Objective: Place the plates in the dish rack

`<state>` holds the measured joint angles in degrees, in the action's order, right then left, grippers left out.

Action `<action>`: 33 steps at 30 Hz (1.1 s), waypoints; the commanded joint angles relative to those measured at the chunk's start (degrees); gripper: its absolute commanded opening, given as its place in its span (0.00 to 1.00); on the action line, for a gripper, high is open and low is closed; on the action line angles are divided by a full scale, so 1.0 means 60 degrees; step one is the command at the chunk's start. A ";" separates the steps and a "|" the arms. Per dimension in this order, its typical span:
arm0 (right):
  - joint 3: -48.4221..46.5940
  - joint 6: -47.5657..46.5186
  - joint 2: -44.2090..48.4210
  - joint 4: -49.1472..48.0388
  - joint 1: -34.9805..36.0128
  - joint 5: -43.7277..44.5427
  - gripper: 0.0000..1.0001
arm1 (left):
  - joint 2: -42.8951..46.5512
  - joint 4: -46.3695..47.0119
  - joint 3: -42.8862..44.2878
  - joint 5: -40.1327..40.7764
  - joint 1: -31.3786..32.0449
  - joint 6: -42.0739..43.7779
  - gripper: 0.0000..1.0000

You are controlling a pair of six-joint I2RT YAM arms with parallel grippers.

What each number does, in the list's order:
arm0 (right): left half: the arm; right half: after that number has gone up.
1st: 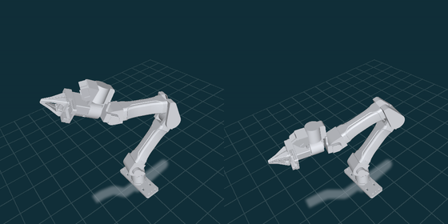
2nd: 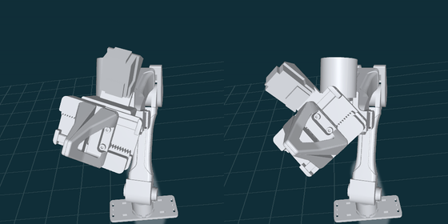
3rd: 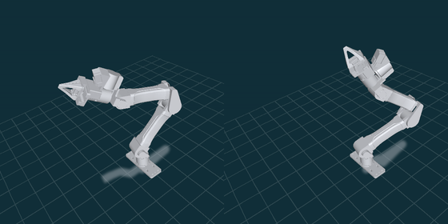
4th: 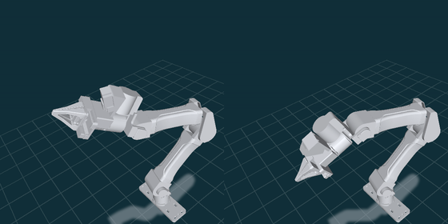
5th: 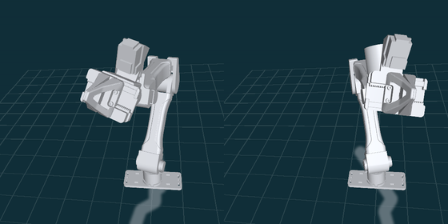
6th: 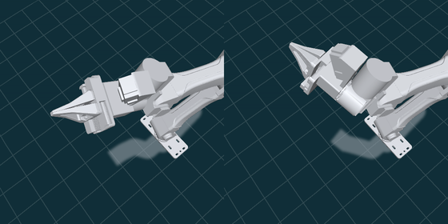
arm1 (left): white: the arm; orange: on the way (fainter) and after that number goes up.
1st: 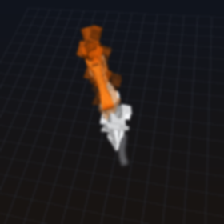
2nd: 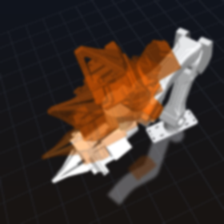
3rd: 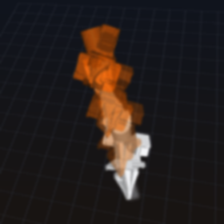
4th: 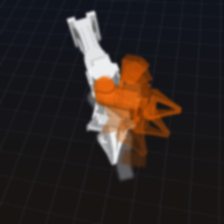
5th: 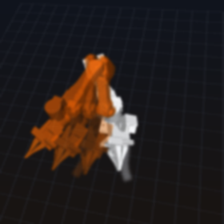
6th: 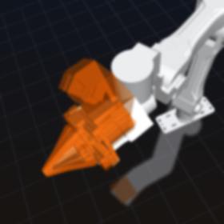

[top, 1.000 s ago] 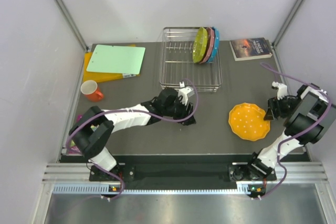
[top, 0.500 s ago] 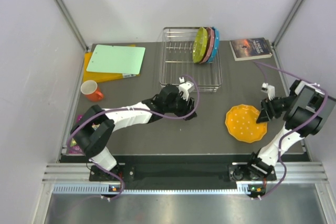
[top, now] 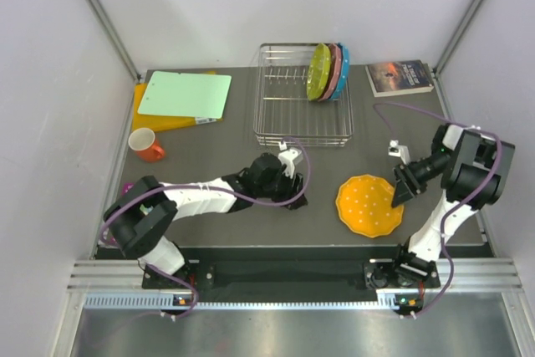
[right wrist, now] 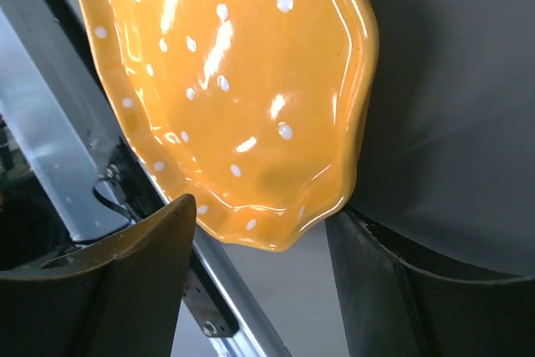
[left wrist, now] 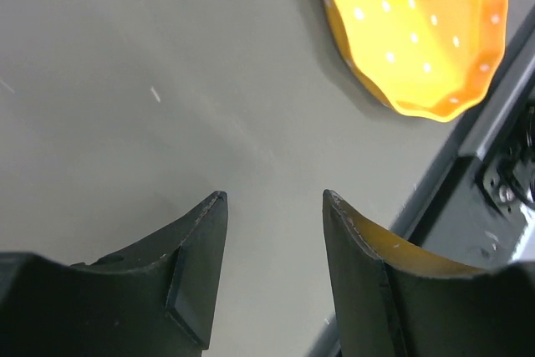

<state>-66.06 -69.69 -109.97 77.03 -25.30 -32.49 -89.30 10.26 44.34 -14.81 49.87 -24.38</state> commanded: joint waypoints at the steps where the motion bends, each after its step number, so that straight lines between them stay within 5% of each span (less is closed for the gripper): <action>1: -0.0414 0.0567 -0.0406 0.0067 0.0905 -0.1349 0.64 | 0.0191 0.0895 -0.0563 0.0198 0.0506 -0.1091 0.54; 13: -0.0622 0.2912 -0.0451 -0.1442 0.1331 -0.2159 0.64 | -0.1566 0.2127 -0.0198 0.0637 0.1180 -0.2659 0.53; 33: 0.0303 0.2651 -0.1006 -0.1897 0.1228 -0.1264 0.64 | -0.3750 0.2450 0.2219 0.0666 0.1738 -0.3524 0.44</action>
<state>-65.39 -51.94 -112.36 71.53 -18.76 -42.33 -108.95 20.27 53.71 -12.56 60.20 -44.66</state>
